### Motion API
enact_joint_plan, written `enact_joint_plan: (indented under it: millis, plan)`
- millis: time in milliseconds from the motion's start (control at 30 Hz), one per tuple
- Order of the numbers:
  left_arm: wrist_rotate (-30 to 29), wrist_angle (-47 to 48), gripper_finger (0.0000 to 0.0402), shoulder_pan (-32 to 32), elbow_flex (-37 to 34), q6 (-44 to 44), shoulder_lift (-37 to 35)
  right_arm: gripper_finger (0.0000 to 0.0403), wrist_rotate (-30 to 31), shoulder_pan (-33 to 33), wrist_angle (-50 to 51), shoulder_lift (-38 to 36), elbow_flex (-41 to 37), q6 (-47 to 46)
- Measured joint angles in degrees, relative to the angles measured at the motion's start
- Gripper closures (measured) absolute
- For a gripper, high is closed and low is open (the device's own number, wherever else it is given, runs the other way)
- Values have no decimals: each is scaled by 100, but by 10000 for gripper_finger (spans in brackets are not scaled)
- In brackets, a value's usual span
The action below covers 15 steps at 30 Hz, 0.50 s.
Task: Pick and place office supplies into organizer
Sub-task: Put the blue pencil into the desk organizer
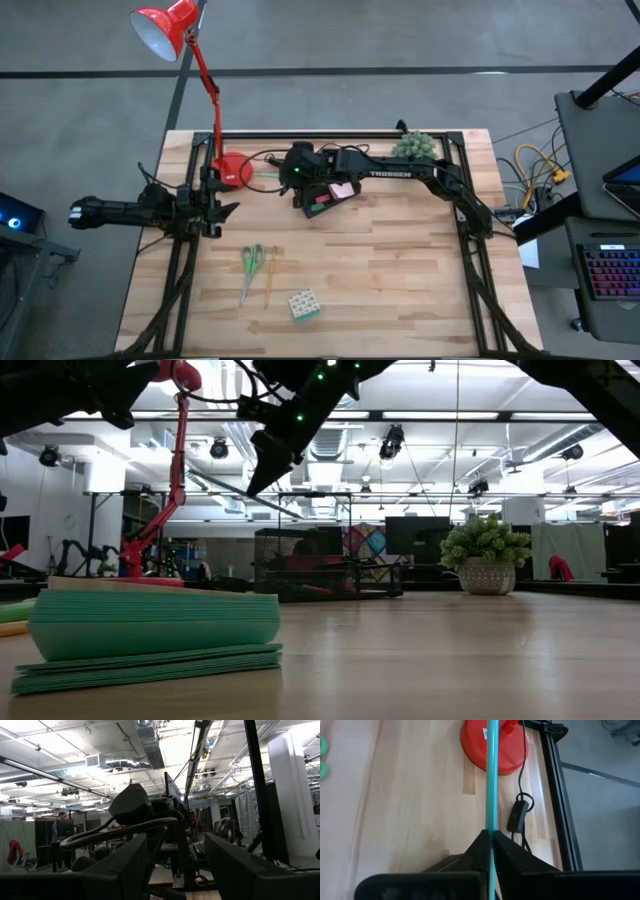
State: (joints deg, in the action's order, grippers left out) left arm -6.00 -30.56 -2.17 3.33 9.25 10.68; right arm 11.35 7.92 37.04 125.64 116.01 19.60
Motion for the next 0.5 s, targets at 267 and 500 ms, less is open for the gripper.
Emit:
enact_joint_plan:
  millis: [267, 500]
  plan:
    - [0, 17, 214, 0, 0, -4, -7, 394, -146, 4, -227, 0, -209, -137]
    - [0, 19, 214, 0, 0, -4, -7, 394, -142, 12, -839, 0, -464, -114]
